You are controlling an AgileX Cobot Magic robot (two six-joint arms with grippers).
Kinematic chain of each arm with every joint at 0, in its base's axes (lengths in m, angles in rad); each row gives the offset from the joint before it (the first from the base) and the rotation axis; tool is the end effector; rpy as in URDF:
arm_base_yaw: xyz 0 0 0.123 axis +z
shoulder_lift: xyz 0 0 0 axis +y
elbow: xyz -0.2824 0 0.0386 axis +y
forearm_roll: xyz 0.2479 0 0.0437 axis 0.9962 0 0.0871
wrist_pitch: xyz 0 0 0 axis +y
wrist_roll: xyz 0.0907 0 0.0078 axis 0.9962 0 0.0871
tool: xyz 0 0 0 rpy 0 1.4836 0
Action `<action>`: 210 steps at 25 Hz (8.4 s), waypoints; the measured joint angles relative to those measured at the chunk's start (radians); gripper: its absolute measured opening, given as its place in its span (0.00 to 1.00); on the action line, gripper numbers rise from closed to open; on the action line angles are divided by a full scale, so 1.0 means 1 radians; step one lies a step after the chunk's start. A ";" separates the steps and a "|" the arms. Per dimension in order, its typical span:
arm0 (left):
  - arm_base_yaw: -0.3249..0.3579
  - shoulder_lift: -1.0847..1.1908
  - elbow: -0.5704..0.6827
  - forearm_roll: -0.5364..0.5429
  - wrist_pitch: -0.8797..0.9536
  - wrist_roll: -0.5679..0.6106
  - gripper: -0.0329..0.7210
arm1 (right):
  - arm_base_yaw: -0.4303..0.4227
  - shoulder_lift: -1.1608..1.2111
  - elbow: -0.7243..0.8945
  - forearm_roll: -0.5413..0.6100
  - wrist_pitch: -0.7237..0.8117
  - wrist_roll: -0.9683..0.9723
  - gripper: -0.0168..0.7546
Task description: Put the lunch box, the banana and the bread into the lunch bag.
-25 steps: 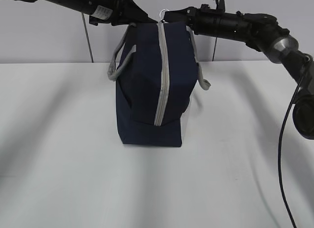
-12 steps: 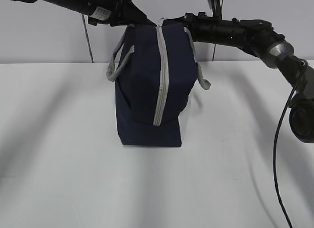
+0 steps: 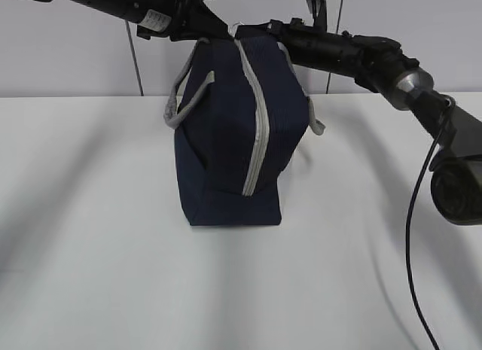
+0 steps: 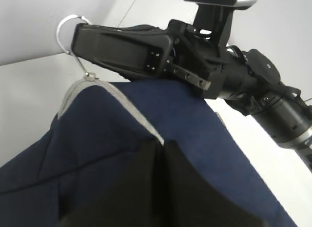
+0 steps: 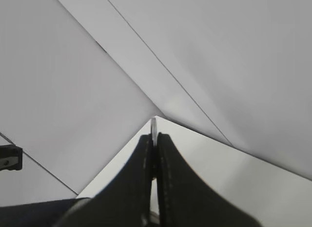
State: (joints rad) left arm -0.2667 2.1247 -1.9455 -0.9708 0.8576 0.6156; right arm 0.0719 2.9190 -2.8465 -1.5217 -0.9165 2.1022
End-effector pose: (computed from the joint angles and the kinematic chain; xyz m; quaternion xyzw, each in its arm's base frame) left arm 0.4565 -0.1837 0.2975 0.1943 0.8396 -0.3758 0.3407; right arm 0.5831 0.1143 0.1777 -0.1501 0.6734 0.5034 0.5202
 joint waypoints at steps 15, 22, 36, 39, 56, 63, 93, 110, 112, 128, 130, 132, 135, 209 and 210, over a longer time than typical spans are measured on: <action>0.001 0.005 0.000 0.016 0.012 0.024 0.05 | 0.030 0.001 0.000 -0.048 0.071 -0.020 0.00; 0.007 0.011 0.000 0.029 -0.002 0.039 0.05 | 0.067 0.001 -0.002 -0.147 0.151 -0.003 0.00; 0.015 0.022 0.000 0.038 -0.019 0.059 0.05 | 0.074 0.017 -0.010 -0.253 0.177 0.091 0.00; 0.016 0.022 0.000 0.043 -0.021 0.060 0.05 | 0.074 0.021 -0.011 -0.253 0.173 0.093 0.00; 0.017 0.009 0.000 0.023 0.004 0.061 0.14 | -0.011 0.035 -0.012 -0.270 0.100 0.118 0.27; 0.019 0.007 -0.001 0.012 0.011 0.061 0.55 | -0.021 0.036 -0.085 -0.323 0.067 0.093 0.56; 0.059 -0.177 -0.006 0.545 0.380 -0.384 0.60 | -0.018 -0.808 0.948 -0.359 -0.058 -0.097 0.57; 0.027 -0.611 0.459 0.670 0.385 -0.447 0.58 | -0.018 -1.286 1.576 -0.359 0.164 -0.176 0.57; 0.027 -0.680 0.541 0.670 0.383 -0.453 0.57 | -0.018 -1.337 1.641 -0.359 0.200 -0.189 0.57; 0.027 -1.354 1.078 0.765 0.324 -0.537 0.55 | 0.139 -1.689 2.054 -0.330 0.683 -0.309 0.57; 0.027 -1.451 1.122 0.814 0.327 -0.555 0.55 | 0.159 -1.709 2.092 -0.328 0.695 -0.312 0.57; 0.027 -1.549 1.167 0.853 0.330 -0.558 0.55 | 0.165 -1.721 2.124 -0.326 0.704 -0.315 0.57; 0.027 -1.672 1.227 0.891 0.335 -0.566 0.55 | 0.167 -1.744 2.176 -0.326 0.731 -0.325 0.57; 0.025 -1.931 1.426 0.992 0.244 -0.584 0.36 | 0.181 -2.253 2.156 1.607 1.797 -2.266 0.56; 0.025 -1.931 1.426 0.992 0.244 -0.584 0.36 | 0.181 -2.277 2.145 1.607 1.857 -2.266 0.56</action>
State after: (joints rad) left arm -0.2420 0.1939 -0.5197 0.0214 1.1019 0.0317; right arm 0.2525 0.6421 -0.7013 0.0851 0.9406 -0.1641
